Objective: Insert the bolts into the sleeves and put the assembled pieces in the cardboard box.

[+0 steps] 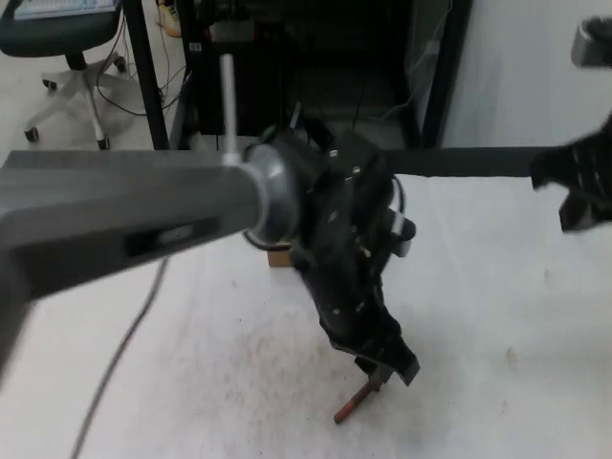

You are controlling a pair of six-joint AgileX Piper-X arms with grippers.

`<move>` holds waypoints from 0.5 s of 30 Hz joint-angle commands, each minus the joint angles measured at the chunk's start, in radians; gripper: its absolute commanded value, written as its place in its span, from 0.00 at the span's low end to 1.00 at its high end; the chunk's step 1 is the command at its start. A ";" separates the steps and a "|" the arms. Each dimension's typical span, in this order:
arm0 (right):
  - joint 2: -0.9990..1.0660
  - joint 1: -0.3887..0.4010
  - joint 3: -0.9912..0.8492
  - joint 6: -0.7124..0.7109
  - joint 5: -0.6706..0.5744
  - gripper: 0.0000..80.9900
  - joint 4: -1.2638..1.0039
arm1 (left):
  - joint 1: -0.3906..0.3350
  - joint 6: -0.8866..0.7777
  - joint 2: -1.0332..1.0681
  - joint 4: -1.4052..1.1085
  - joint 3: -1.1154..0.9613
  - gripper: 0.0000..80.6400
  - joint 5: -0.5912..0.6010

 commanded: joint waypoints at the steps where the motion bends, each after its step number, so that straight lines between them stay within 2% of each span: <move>1: -0.046 -0.011 0.052 -0.035 -0.044 0.01 -0.017 | -0.004 0.021 0.099 0.200 -0.167 0.54 -0.060; 5: -0.075 -0.011 0.086 -0.039 -0.044 0.01 -0.052 | -0.004 0.021 0.161 0.274 -0.257 0.54 -0.104; 15: -0.089 -0.011 0.089 -0.039 -0.071 0.01 -0.081 | -0.011 0.096 0.193 0.272 -0.253 0.54 -0.143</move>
